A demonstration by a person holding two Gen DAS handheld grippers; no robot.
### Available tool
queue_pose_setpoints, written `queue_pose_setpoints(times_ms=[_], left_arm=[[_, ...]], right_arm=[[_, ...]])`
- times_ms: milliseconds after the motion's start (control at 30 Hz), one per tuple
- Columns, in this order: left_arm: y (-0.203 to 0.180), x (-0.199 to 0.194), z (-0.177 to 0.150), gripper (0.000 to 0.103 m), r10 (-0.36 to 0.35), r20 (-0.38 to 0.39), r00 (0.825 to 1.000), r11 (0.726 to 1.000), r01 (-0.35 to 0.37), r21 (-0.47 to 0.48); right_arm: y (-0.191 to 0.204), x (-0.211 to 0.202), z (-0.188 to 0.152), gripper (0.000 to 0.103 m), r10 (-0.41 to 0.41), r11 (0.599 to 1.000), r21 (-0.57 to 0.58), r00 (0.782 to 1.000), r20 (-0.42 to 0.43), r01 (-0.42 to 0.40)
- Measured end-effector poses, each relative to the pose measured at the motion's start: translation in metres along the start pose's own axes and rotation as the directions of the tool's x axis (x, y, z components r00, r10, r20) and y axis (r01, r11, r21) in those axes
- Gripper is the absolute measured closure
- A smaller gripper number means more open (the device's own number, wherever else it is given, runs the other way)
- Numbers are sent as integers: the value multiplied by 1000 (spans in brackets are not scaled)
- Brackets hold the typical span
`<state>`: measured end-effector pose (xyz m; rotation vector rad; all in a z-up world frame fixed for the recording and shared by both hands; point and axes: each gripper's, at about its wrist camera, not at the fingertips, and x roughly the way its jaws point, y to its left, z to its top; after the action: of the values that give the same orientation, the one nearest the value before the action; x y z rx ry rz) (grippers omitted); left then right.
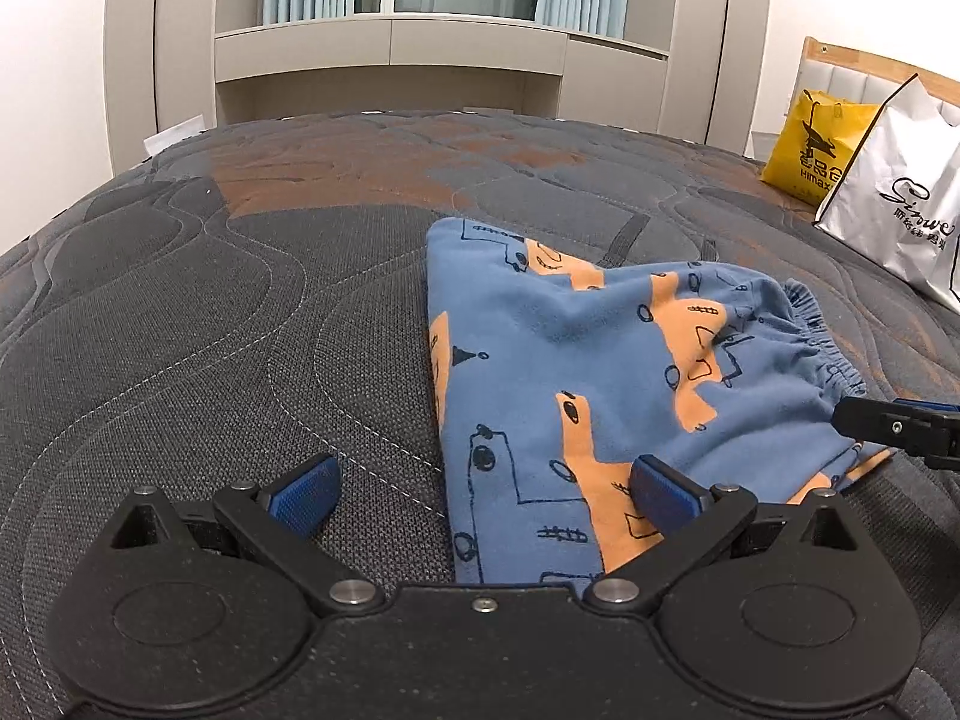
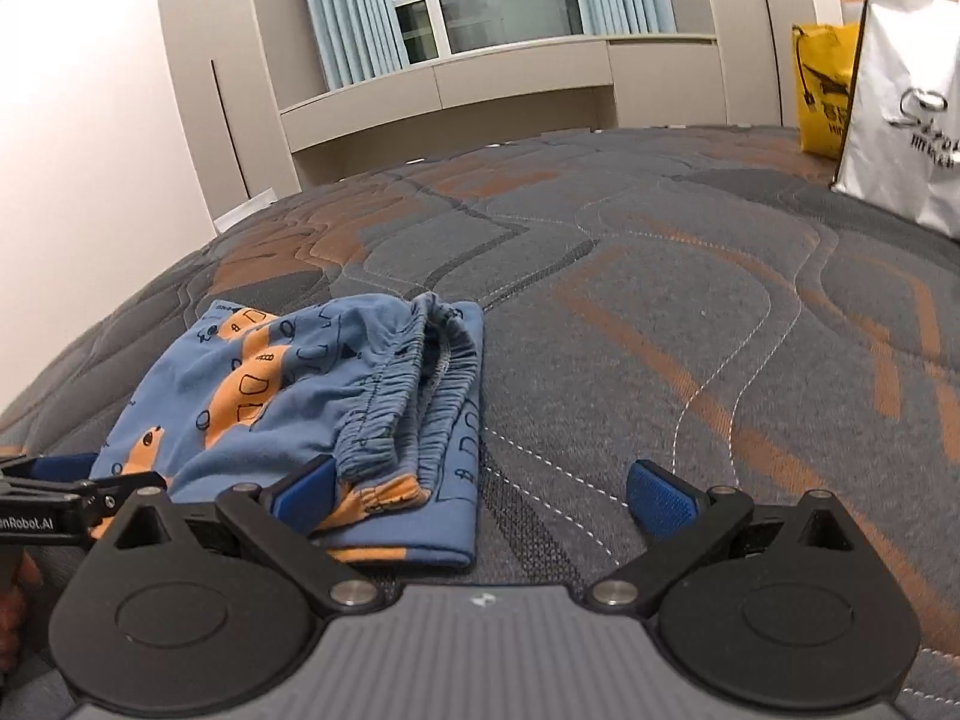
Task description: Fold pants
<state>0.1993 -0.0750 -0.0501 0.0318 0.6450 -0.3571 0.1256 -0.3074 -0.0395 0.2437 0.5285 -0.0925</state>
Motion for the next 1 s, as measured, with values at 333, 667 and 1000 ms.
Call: queue_pose_setpoints(times_ms=[333,667,1000], left_arm=[[0,0,-1,0,-5,2,1000,1000,5,-3],[1,0,-1,0,-6,3,1000,1000,6,-2],[1,1,-1,0,-7,3,1000,1000,7,-1]], right_arm=[[2,4,0,0,1,1000,6,1000,-10,-1],[1,5,0,0,4,1000,12,1000,-11,-4],[2,5,0,0,6,1000,16,1000,-11,-6]])
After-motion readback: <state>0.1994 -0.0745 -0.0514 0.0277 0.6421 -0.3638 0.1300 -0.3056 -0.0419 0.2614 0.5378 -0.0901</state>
